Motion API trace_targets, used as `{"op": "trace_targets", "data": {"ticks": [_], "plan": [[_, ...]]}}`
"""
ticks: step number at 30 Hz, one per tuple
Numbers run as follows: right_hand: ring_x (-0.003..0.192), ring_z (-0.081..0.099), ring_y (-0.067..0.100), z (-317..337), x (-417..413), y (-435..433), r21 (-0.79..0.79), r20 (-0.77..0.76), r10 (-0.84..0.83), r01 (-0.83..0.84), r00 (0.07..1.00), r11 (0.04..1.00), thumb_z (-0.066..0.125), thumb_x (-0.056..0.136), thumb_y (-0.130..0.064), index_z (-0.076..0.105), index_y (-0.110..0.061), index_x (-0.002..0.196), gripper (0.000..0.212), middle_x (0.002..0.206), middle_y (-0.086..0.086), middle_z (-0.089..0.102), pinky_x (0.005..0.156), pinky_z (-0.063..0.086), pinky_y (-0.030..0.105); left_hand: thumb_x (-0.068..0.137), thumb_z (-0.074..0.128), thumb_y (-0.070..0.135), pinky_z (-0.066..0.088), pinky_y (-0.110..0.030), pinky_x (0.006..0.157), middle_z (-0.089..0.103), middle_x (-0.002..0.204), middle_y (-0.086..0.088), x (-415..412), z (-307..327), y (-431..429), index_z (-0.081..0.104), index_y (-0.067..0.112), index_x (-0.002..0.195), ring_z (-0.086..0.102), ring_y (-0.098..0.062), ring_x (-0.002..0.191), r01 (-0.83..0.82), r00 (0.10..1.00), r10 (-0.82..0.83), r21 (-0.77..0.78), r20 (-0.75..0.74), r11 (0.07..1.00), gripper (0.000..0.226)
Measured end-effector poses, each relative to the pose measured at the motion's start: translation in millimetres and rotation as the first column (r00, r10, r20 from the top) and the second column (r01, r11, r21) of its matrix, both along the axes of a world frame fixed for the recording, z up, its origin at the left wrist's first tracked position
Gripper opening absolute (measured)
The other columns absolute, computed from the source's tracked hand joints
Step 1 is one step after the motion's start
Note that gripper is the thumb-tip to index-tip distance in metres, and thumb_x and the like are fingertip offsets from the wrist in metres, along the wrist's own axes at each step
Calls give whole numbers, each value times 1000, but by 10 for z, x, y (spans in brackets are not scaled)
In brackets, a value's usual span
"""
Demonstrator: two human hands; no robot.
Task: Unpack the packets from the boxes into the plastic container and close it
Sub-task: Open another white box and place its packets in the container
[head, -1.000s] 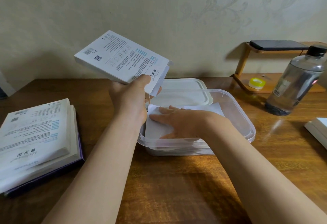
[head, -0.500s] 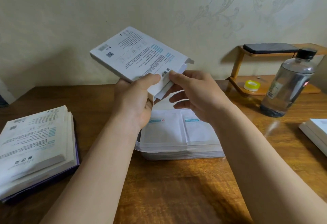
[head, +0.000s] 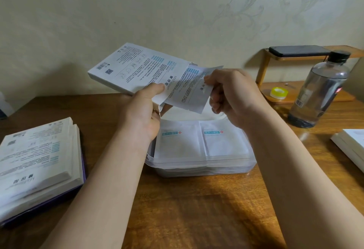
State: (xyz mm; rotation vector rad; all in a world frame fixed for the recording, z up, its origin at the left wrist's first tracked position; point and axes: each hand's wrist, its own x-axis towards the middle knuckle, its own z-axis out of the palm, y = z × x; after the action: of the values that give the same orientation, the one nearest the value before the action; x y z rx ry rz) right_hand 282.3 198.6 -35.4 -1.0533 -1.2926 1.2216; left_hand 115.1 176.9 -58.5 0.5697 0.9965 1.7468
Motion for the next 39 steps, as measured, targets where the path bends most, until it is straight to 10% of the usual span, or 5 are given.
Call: {"op": "trace_targets", "data": {"ticks": [8, 10, 23, 33, 39], "plan": [[88, 70, 23, -109, 236, 110, 244, 214, 107, -159, 971, 957, 67, 89, -3, 50, -36, 131, 56, 110, 9, 65, 63, 57, 34, 88, 64, -9, 61, -29, 60, 76, 116, -7, -56, -46, 49, 67, 19, 112, 74, -23, 100, 104, 988, -100, -29, 119, 994, 38], [109, 66, 18, -142, 213, 132, 368, 283, 73, -178, 956, 913, 76, 81, -14, 65, -36, 115, 42, 122, 2, 63, 79, 56, 27, 89, 64, -10, 60, -28, 59, 78, 107, -6, -8, -51, 38, 67, 18, 111, 77, -20, 89, 131, 988, -128, -36, 91, 991, 36], [69, 58, 21, 41, 285, 160, 459, -246, -162, 262, 956, 849, 71, 83, -4, 69, -20, 76, 17, 70, 0, 64, 68, 52, 38, 84, 69, -13, 63, -40, 62, 78, 100, -7, -17, -92, 45, 65, 5, 115, 71, -30, 83, -72, 987, 77, 41, -142, 997, 36], [66, 65, 15, -204, 388, 215, 173, 595, -175, 88, 785, 981, 67, 88, -10, 74, -25, 87, 16, 78, -2, 68, 51, 49, 20, 87, 67, -12, 62, -39, 65, 79, 102, 3, -55, -179, 58, 67, 21, 98, 74, -18, 73, -61, 975, 78, 87, -209, 994, 34], [108, 53, 29, -240, 373, 214, 244, 943, -235, -12, 234, 970, 69, 84, -9, 65, -23, 124, 43, 116, 8, 56, 86, 42, 30, 87, 68, -11, 64, -39, 65, 78, 108, 0, -53, -187, 55, 65, 19, 101, 75, -16, 72, -52, 974, 70, 89, -217, 995, 33]]}}
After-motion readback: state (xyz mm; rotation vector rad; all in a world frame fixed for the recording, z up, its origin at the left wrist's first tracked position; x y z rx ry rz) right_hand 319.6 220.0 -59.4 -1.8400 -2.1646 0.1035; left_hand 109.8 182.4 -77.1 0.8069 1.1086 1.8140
